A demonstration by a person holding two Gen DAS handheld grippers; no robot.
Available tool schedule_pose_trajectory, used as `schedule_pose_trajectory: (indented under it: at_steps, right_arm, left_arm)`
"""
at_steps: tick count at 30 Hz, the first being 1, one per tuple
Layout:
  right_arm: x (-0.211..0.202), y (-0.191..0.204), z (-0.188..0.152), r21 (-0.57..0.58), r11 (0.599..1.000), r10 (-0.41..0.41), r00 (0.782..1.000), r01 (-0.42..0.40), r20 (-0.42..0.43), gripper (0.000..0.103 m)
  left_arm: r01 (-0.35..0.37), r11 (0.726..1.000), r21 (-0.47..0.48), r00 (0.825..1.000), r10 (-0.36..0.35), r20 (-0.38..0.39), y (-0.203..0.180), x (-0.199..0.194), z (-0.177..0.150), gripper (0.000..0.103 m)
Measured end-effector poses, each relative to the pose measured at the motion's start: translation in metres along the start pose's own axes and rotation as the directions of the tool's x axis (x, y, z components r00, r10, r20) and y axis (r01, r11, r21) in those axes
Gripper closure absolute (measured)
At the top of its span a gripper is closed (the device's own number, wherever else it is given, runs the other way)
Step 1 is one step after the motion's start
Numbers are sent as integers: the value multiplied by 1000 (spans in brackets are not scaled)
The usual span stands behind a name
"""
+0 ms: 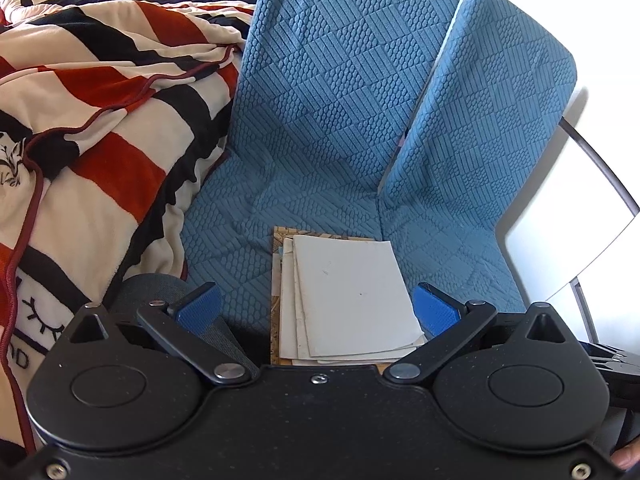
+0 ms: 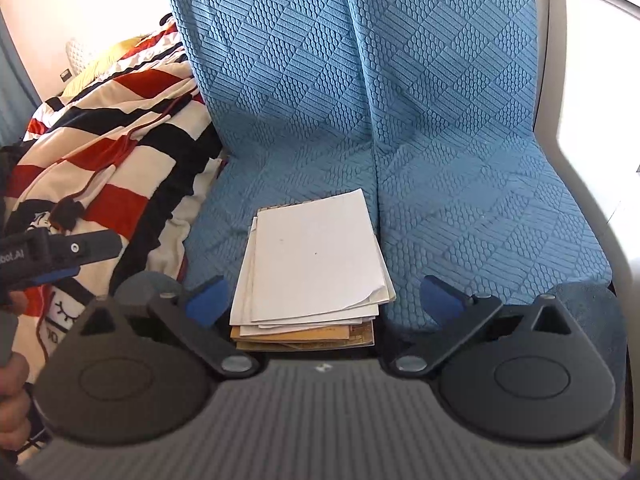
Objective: Organize objects
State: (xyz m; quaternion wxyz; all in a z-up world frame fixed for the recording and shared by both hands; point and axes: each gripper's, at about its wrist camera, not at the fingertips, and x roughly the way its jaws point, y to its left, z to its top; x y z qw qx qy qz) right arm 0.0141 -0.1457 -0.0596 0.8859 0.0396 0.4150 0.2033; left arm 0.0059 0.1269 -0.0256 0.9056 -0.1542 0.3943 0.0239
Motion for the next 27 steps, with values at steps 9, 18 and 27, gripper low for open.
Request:
schedule_pose_trajectory:
  at_steps: [9,18,27]
  right_arm:
    - [0,2,-1,-3,1000,-10,1000,10,-6,0]
    - [0,3,0,-7,1000,-10,1000,10,-4,0]
    - [1,0,-1,-4,1000,-10,1000,10,-8,0]
  left_arm:
    - [1,1000,-2,1000,-1,-4,3,0,-1,1]
    - [9,1000,8,1000,-8,-6,-1,0,-1,1]
    - [3,1000,27,1000,-3,-8,-4,0,-2,1]
